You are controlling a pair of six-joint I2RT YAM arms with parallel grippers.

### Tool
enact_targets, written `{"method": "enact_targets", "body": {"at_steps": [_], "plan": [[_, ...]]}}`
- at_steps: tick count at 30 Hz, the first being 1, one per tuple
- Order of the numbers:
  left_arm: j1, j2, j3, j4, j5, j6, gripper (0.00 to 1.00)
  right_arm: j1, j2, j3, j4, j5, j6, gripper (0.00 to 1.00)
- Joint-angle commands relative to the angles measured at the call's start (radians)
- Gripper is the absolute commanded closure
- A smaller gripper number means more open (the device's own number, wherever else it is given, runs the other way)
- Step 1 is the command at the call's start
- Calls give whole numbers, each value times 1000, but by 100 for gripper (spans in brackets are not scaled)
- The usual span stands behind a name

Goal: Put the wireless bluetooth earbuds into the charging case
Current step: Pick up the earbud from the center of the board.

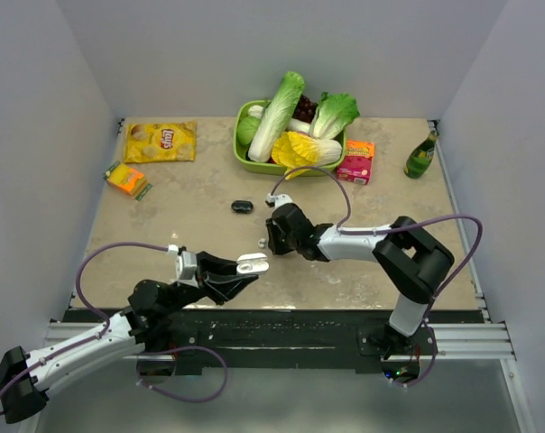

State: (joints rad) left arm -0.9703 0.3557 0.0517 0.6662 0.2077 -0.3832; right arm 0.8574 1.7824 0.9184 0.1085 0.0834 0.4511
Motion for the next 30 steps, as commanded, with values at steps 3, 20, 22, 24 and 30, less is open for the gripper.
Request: {"method": "enact_targets", "body": {"at_steps": [3, 20, 22, 24, 30], "plan": [[-7, -15, -78, 24, -8, -10, 100, -3, -175, -50, -32, 121, 21, 68], [-8, -32, -82, 29, -10, -16, 100, 22, -20, 73, 85, -188, 21, 62], [-8, -34, -82, 27, -11, -13, 100, 22, -5, 88, 86, -174, 27, 62], [-8, -32, -82, 26, -11, -13, 100, 22, 6, 105, 85, -159, 28, 62], [-8, -31, -84, 23, -16, -10, 100, 22, 41, 138, 74, -136, 32, 62]]}}
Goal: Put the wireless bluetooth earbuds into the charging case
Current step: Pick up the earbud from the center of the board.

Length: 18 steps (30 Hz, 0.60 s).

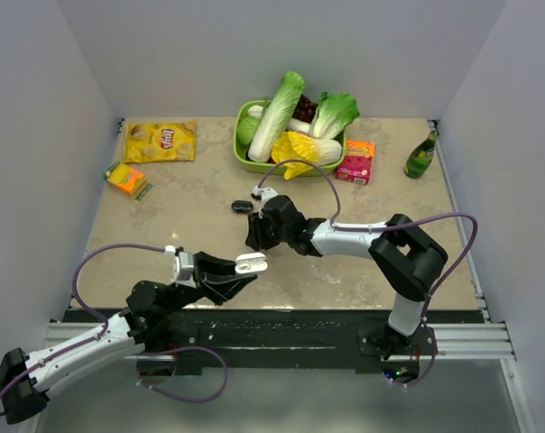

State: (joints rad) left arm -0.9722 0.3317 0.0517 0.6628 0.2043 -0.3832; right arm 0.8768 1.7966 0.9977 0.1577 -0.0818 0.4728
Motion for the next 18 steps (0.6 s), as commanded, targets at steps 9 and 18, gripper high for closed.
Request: {"method": "enact_targets", "body": {"at_steps": [9, 18], "plan": [[-6, -10, -87, 15, -17, -8, 100, 2, 41, 36, -21, 77, 6, 63], [-6, 3, -84, 26, -11, -8, 100, 2, 18, -1, -32, 120, 7, 63]]}}
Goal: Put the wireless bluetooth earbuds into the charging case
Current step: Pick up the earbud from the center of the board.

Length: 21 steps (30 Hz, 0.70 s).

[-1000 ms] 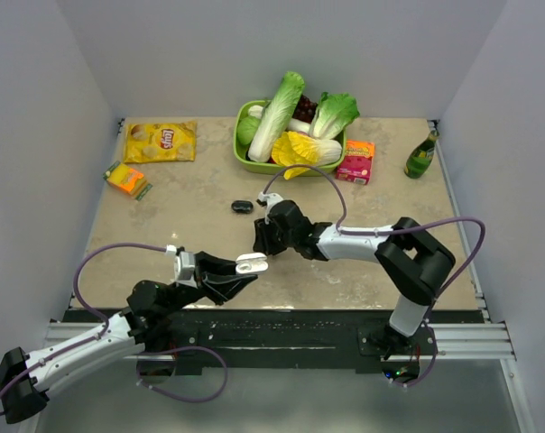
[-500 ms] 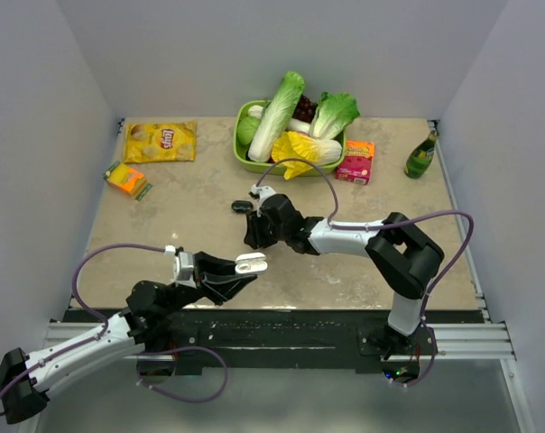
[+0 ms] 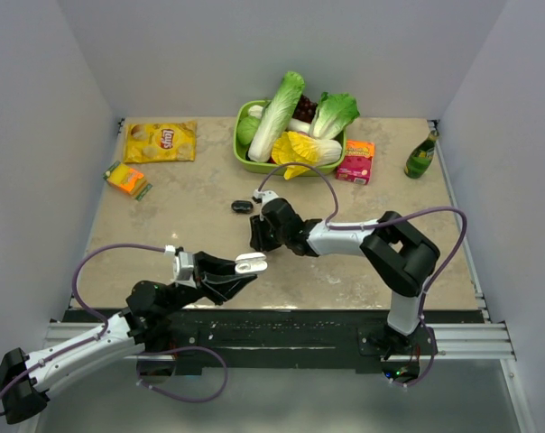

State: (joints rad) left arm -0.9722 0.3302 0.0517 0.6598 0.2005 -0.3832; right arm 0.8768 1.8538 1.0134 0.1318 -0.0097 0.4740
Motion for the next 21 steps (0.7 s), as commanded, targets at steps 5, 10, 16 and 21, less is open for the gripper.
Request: {"method": "enact_targets", "body": {"at_steps": [5, 10, 16, 21], "plan": [[-7, 4, -85, 29, -9, -10, 100, 2, -41, -27, -27, 82, 3, 63], [-8, 3, -85, 29, -9, -10, 100, 2, -67, -48, -41, 137, 6, 63], [-8, 16, -85, 43, -7, -11, 100, 2, -91, -70, -66, 191, 11, 64], [-8, 21, -87, 49, -4, -13, 100, 2, -102, -81, -70, 205, 14, 65]]}}
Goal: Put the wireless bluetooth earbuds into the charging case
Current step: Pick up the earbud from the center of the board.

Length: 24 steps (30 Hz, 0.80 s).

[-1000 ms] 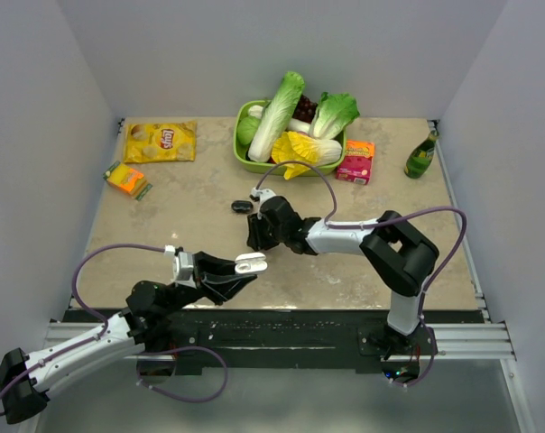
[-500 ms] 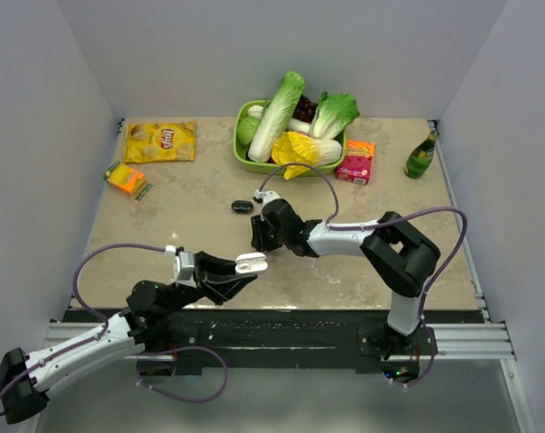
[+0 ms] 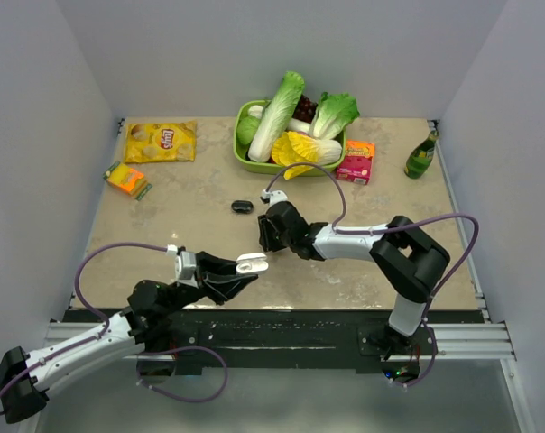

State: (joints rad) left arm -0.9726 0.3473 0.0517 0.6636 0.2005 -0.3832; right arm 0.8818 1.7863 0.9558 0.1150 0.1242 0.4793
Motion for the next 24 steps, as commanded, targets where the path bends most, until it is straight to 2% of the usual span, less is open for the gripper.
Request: {"method": "enact_targets", "body": {"at_steps": [1, 11, 17, 18, 21, 24], "plan": [[-8, 4, -87, 45, -6, -13, 100, -3, -34, -25, -57, 75, 8, 66], [-8, 2, -90, 47, -4, -17, 100, -4, -39, -23, -83, 120, 15, 73], [-8, 4, -89, 50, -3, -17, 100, -3, -48, -23, -100, 152, 15, 83], [-8, 5, -90, 48, -3, -17, 100, -3, -51, -26, -100, 155, 15, 88], [-8, 2, -90, 47, -1, -17, 100, -4, -86, -38, -104, 176, 16, 100], [-8, -5, -87, 31, -3, -14, 100, -4, -243, -84, -87, 222, 2, 100]]}}
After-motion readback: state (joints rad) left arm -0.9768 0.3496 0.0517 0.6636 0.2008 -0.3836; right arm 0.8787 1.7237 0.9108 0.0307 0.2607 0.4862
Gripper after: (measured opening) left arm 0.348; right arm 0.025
